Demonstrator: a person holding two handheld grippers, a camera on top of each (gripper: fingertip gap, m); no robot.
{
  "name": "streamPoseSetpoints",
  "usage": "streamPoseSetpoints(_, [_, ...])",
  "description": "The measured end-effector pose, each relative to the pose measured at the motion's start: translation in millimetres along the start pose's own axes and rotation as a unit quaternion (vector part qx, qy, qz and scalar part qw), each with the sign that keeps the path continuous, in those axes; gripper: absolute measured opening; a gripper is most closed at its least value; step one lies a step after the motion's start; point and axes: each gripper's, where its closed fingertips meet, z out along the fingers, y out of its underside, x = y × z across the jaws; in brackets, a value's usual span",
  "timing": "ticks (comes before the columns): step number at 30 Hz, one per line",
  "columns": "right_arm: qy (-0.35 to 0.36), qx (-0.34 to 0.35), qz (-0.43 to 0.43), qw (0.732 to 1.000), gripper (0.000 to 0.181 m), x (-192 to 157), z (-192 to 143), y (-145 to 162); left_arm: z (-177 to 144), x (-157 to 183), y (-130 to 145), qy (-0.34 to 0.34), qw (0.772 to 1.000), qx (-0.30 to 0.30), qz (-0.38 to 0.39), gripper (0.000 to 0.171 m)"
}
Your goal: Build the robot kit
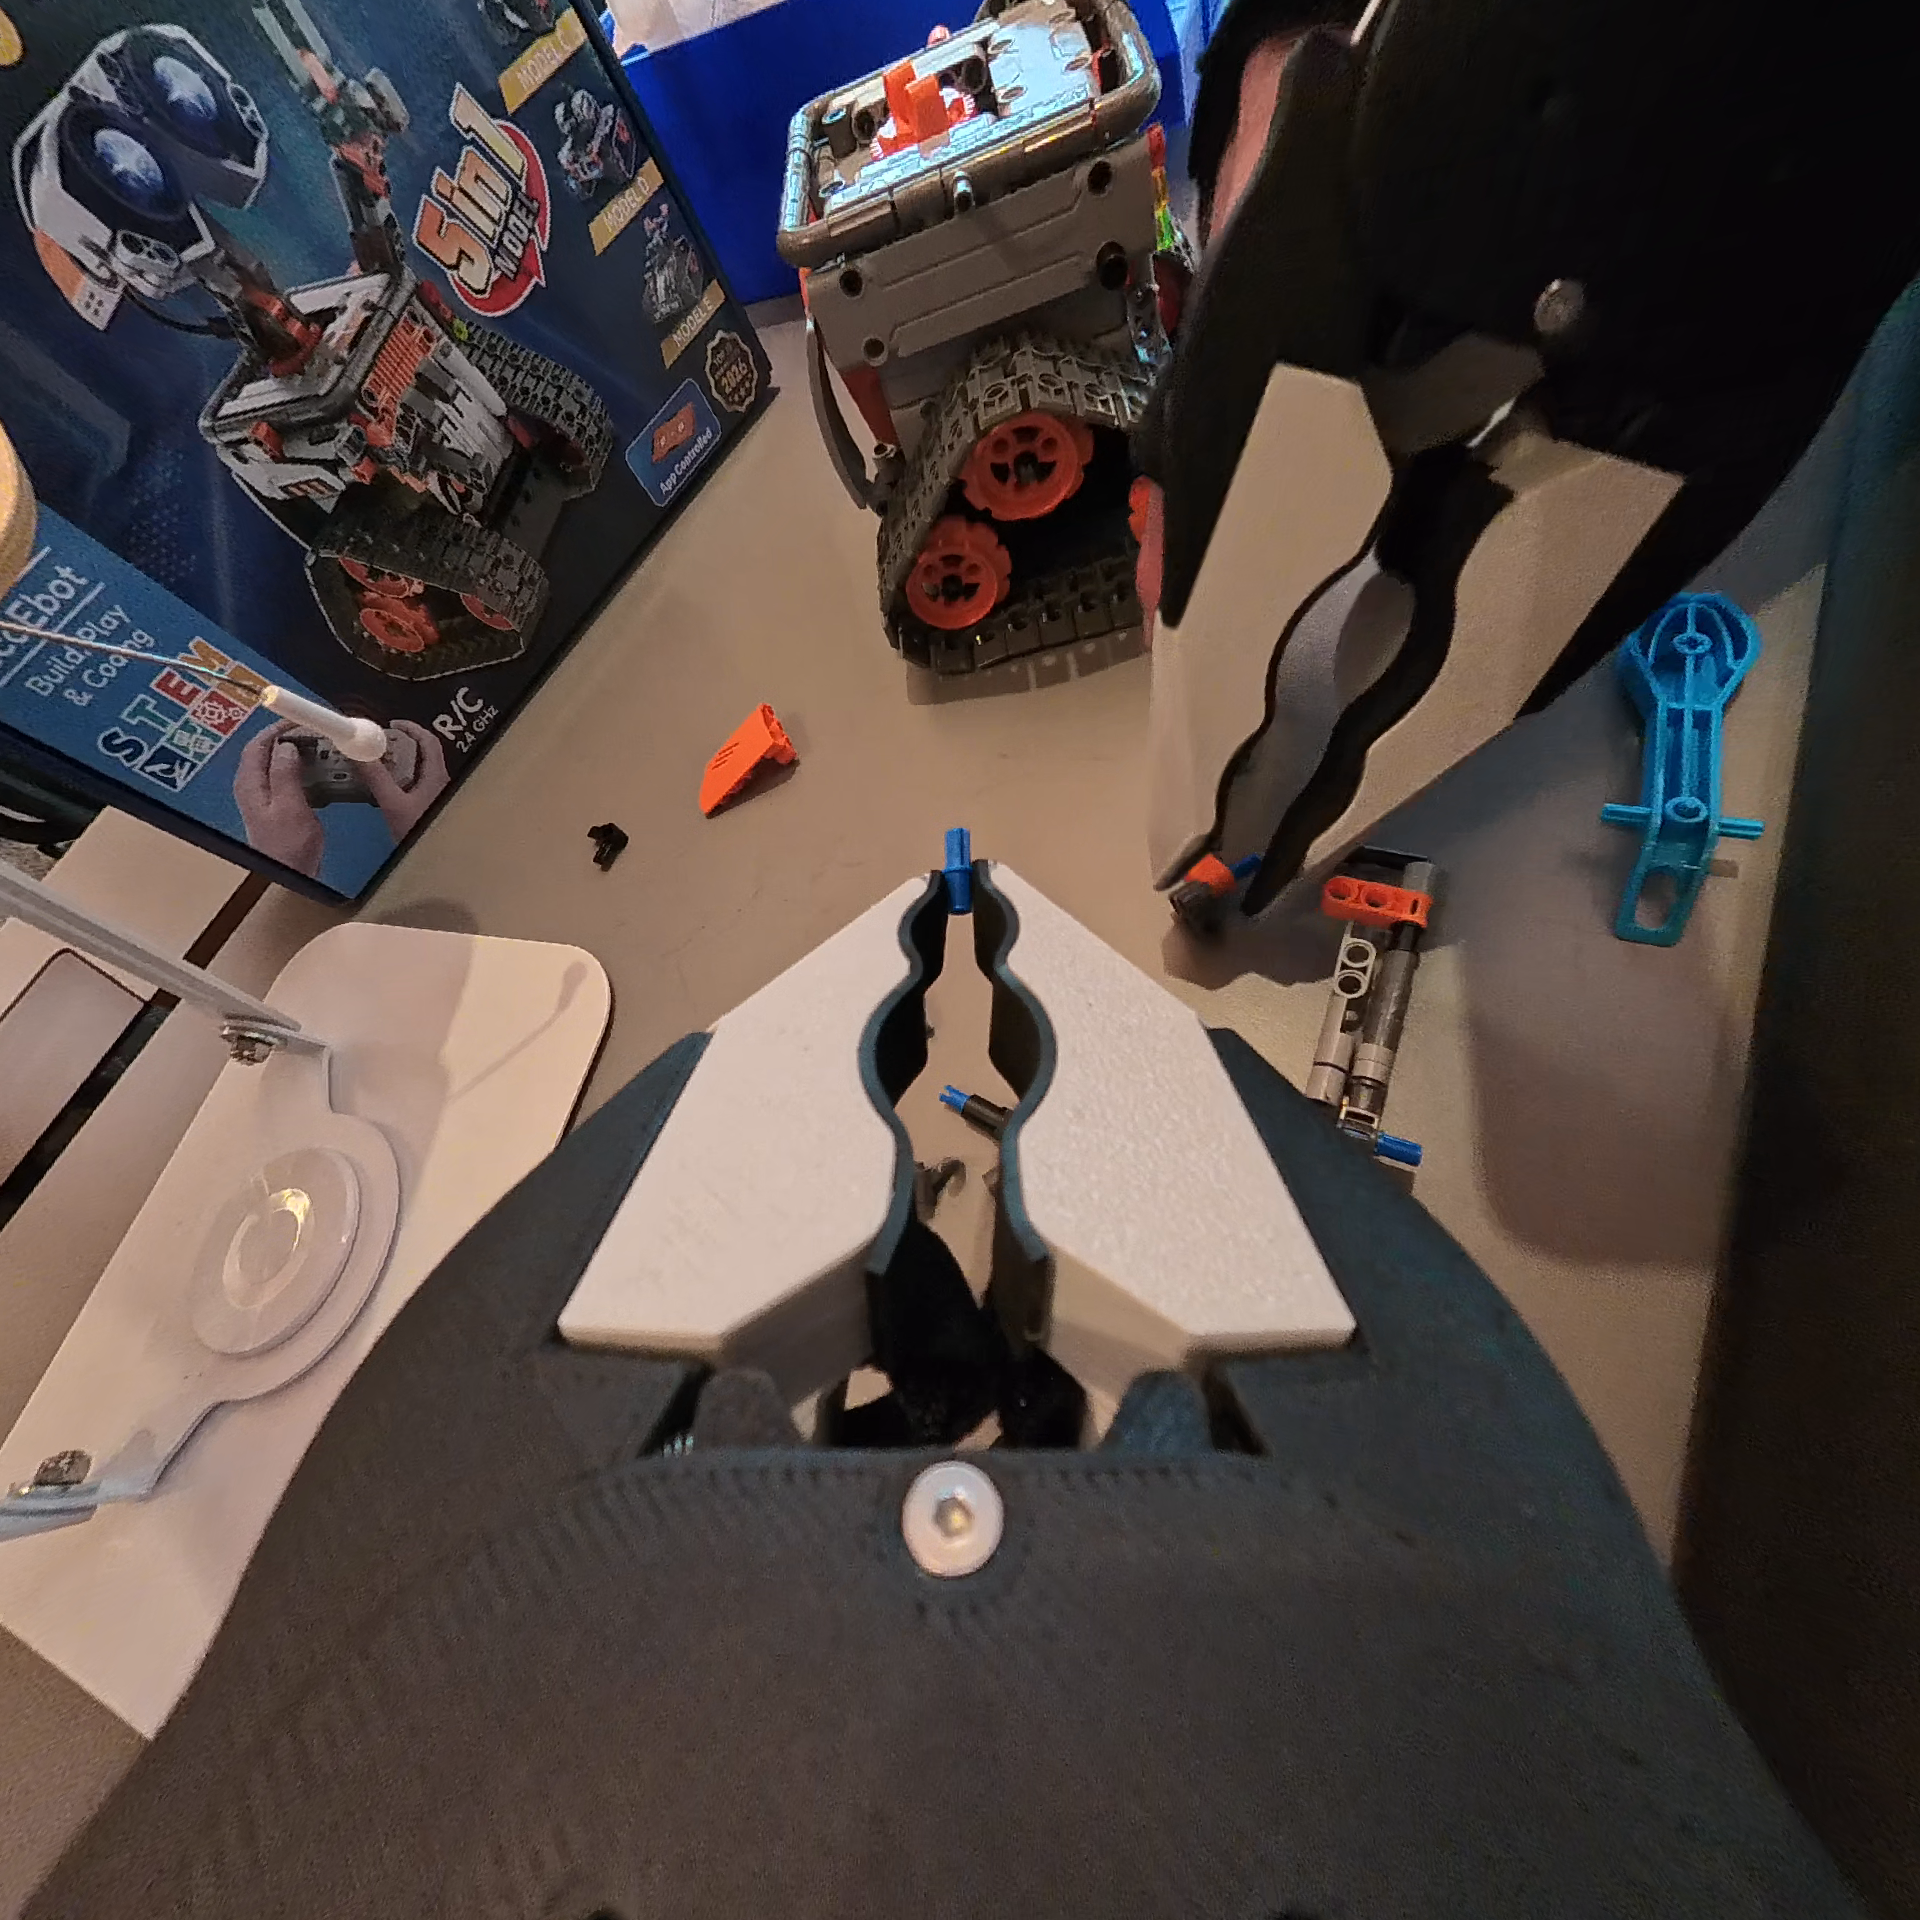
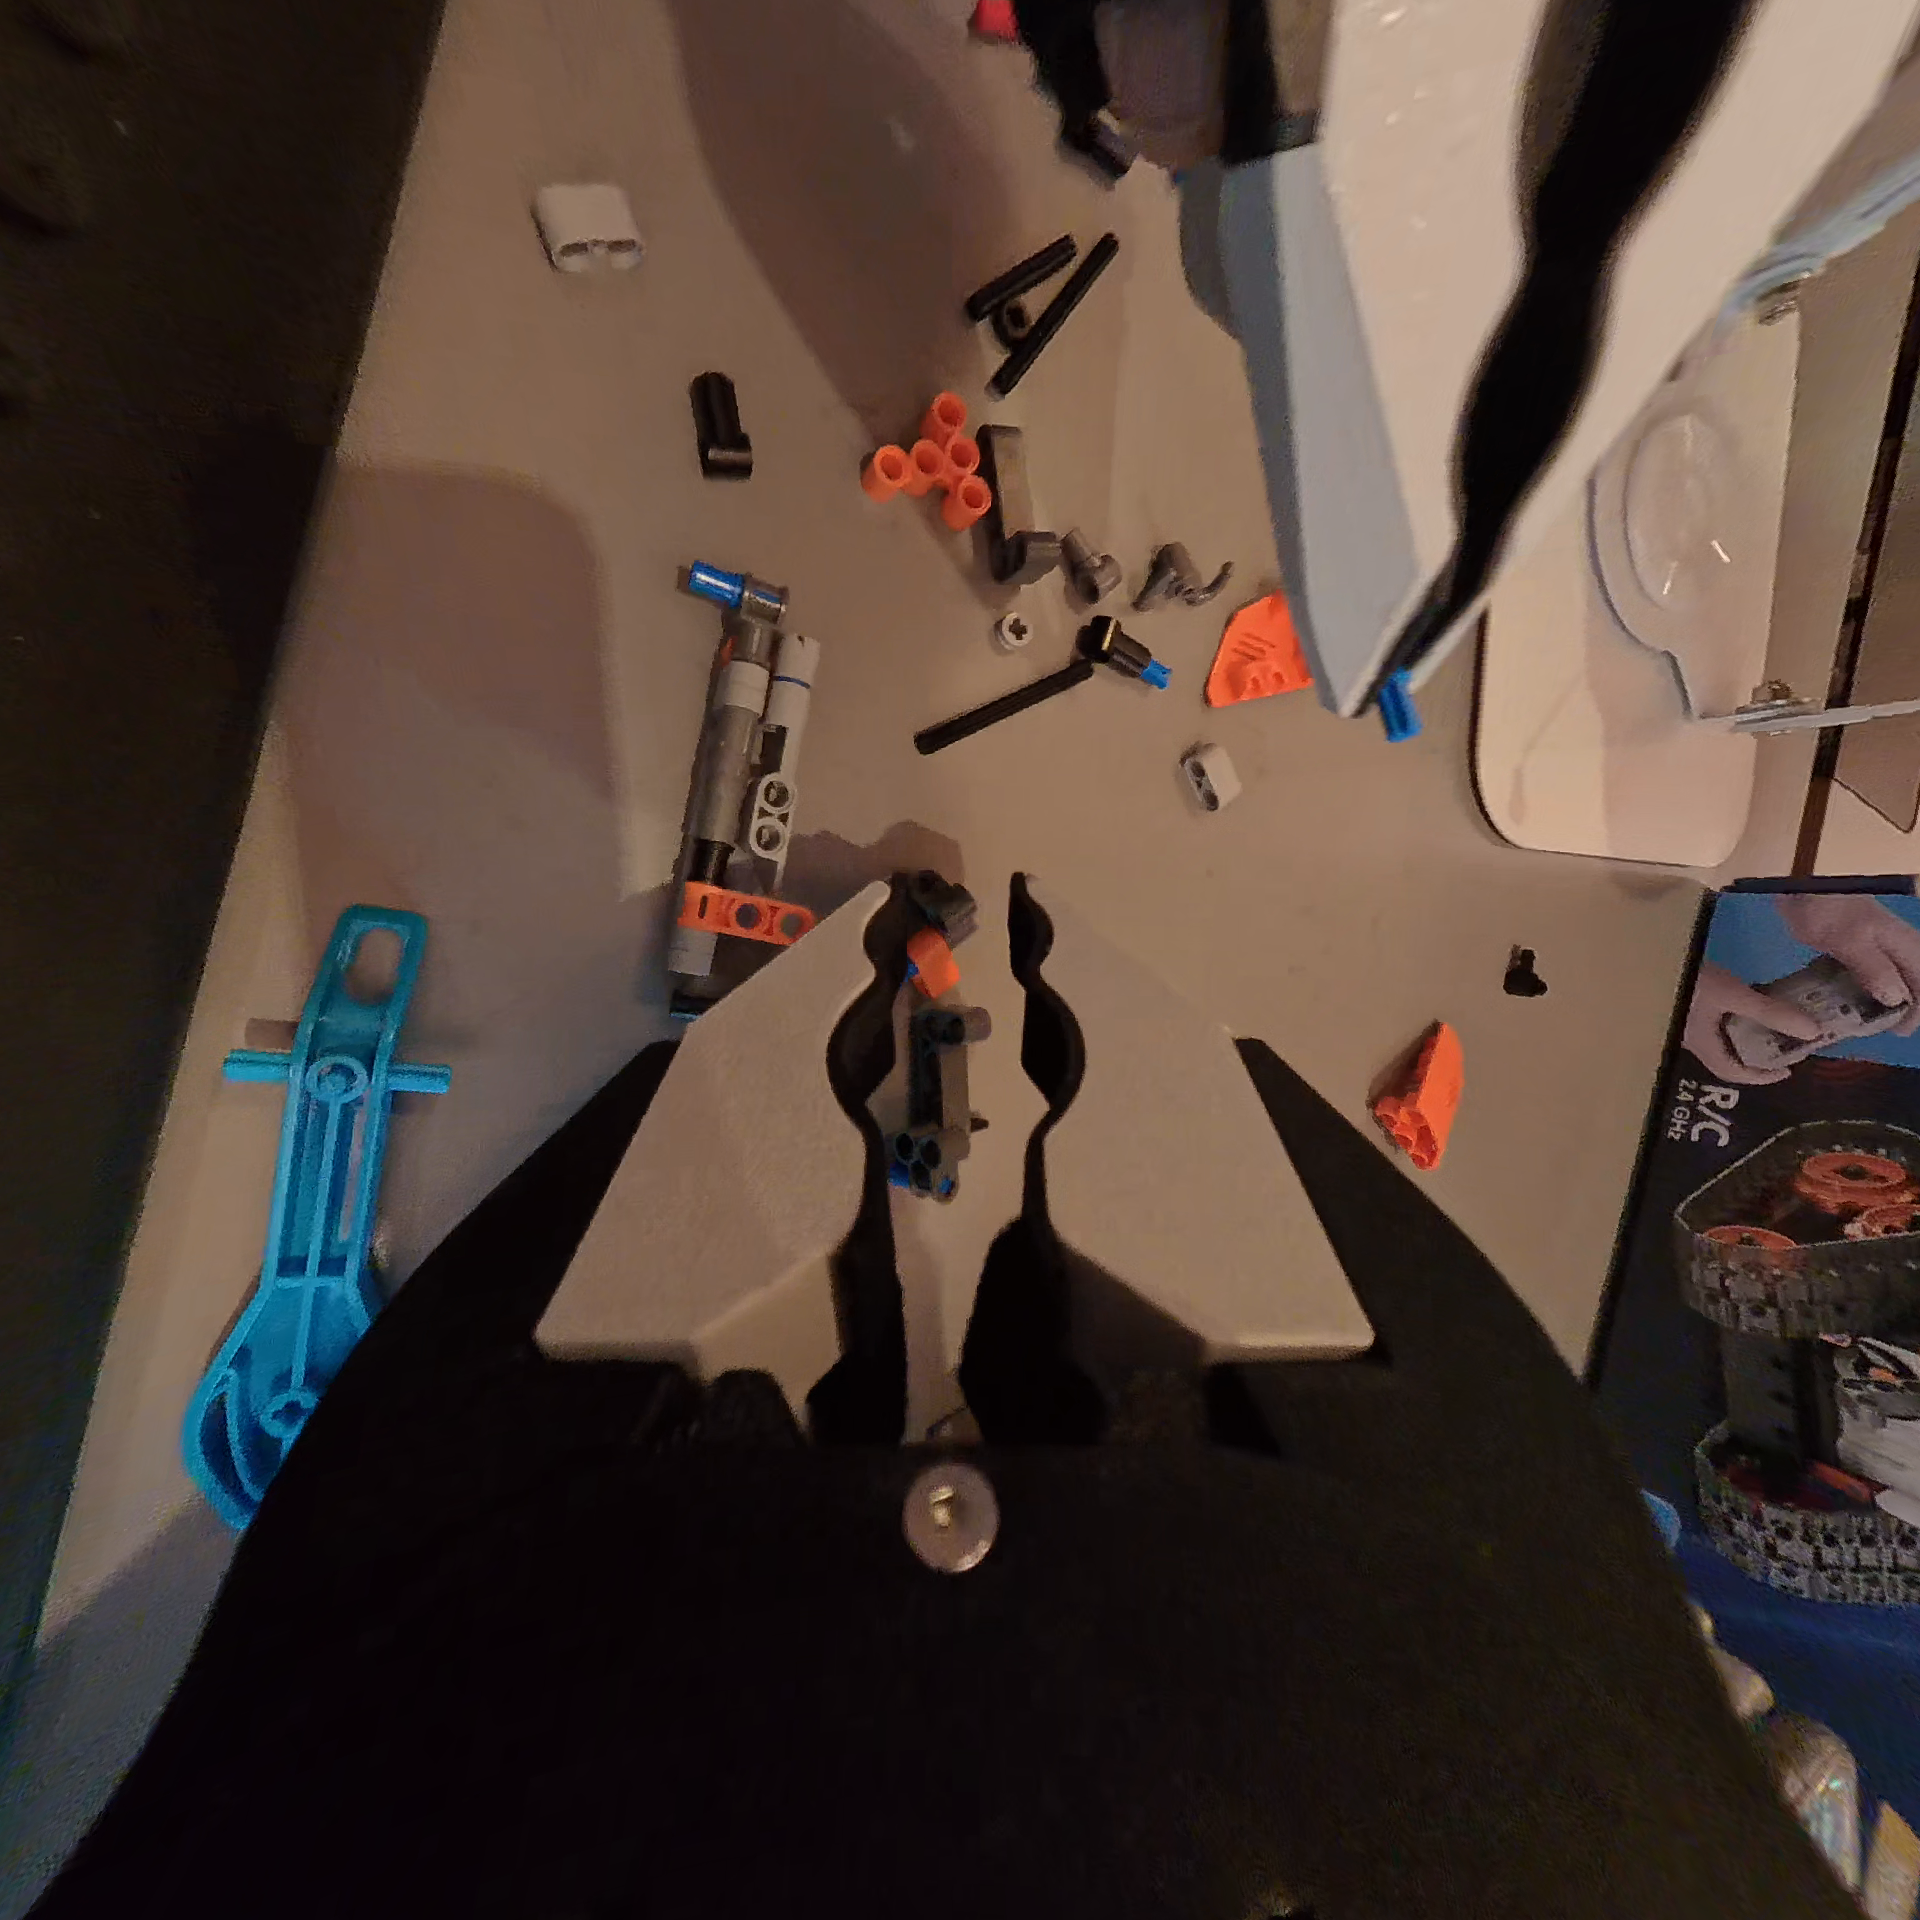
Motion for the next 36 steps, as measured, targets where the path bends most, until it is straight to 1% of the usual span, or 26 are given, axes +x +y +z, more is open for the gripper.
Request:
streamPoseSetpoints(1, [0.002, 0.009, 0.012, 1.000, 0.016, 2.7, -3.2, -0.5, -0.2, -0.5, -0.1, 0.000, 1.000, 0.000, -0.001, 0.002])
streamPoseSetpoints(6, [0.010, 0.072, 0.091, 0.993, 0.016, 20.3, -25.1, -2.7, -0.9, -2.6, 0.9, -0.003, 1.000, -0.002, -0.002, 0.002])
streamPoseSetpoints(11, [0.017, 0.106, 0.141, 0.984, 0.018, 32.8, -38.3, 3.1, 0.1, -4.1, 2.3, -0.005, 1.000, -0.005, -0.006, 0.002])
streamPoseSetpoints(20, [0.030, 0.113, 0.164, 0.980, 0.021, 40.9, -44.7, 11.8, 2.0, -4.3, 4.0, -0.004, 1.000, -0.007, -0.008, 0.002])
streamPoseSetpoints(28, [0.025, 0.121, 0.182, 0.975, 0.022, 42.9, -50.3, 17.3, 3.5, -4.4, 5.8, -0.003, 1.000, -0.010, -0.010, 0.002])
streamPoseSetpoints(36, [-0.011, 0.107, 0.193, 0.975, 0.023, 30.6, -47.2, 23.6, 5.4, -4.7, 7.5, -0.002, 1.000, -0.014, -0.013, 0.002])
